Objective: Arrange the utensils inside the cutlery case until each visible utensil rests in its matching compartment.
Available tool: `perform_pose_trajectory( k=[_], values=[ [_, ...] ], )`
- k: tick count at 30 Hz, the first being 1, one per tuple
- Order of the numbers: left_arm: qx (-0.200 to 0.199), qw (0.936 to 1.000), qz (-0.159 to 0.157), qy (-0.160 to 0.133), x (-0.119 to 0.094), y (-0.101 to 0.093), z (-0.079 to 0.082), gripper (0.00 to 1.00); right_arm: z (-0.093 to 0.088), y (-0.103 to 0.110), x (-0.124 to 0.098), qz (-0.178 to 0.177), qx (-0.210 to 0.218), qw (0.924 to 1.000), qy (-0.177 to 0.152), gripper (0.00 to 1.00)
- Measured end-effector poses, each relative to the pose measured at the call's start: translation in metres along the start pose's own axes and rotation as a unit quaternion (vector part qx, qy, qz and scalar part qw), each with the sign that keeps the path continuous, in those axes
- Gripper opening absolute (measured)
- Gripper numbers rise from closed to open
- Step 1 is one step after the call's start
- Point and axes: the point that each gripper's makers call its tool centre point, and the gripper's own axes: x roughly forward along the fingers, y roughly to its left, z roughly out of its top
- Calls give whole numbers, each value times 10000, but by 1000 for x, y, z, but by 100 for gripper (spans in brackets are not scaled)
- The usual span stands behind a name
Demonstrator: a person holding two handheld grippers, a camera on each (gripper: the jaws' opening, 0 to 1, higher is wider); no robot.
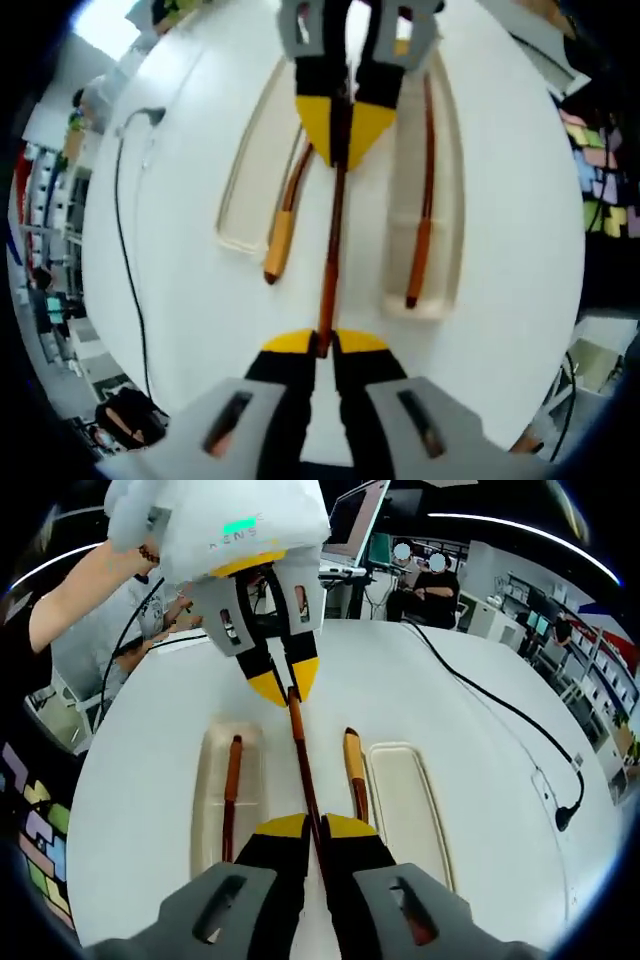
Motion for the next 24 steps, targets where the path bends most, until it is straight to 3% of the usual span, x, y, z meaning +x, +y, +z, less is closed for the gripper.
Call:
perform_pose_trajectory(
  k=[5, 13, 24],
  values=[
    [208, 9998, 78, -6, -6, -9, 11, 6, -2, 3, -12, -58, -34, 10000, 6, 3],
    [169, 9998, 133, 7, -17, -15, 27, 6, -13, 7, -28, -179, 275, 9994, 61, 3],
    [261, 9995, -167, 86, -16, -41, 34, 6, -21, 30, -40, -138, 245, 9995, 109, 3]
  ],
)
